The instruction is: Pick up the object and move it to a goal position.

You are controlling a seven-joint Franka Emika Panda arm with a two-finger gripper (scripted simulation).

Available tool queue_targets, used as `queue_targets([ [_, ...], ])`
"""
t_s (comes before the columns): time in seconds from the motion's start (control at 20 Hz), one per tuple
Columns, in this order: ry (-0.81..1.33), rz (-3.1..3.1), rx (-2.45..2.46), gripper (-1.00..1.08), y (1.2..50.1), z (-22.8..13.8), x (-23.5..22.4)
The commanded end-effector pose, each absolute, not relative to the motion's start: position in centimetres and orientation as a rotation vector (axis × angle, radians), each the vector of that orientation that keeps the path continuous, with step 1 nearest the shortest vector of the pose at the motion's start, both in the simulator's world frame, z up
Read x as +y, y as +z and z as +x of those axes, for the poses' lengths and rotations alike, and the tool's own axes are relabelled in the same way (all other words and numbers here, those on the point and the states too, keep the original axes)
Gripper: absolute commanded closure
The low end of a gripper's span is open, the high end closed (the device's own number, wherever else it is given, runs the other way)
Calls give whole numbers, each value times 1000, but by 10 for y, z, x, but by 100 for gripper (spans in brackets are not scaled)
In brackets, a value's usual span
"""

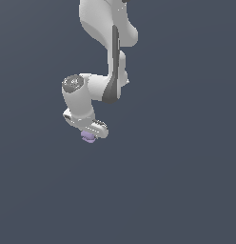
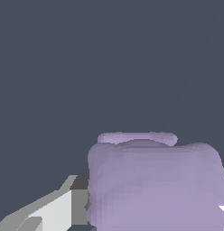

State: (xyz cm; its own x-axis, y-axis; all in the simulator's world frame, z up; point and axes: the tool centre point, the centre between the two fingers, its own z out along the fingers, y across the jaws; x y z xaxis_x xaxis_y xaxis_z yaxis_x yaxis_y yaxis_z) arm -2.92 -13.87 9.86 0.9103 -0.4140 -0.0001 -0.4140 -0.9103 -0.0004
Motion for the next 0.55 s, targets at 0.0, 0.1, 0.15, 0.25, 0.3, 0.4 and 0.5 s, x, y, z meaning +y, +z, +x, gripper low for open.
queue_targets([
  [0.0, 0, -3070, 663, 108, 104, -36, -157],
  [0.1, 0, -3070, 663, 108, 107, -40, -167],
  [0.15, 0, -3070, 663, 108, 108, -41, -172],
  [0.25, 0, -3070, 663, 108, 110, -43, -178],
  [0.3, 0, -3070, 663, 108, 111, -43, -180],
  [0.4, 0, -3071, 662, 108, 111, -43, -182],
  [0.5, 0, -3071, 662, 108, 111, -43, -182],
])
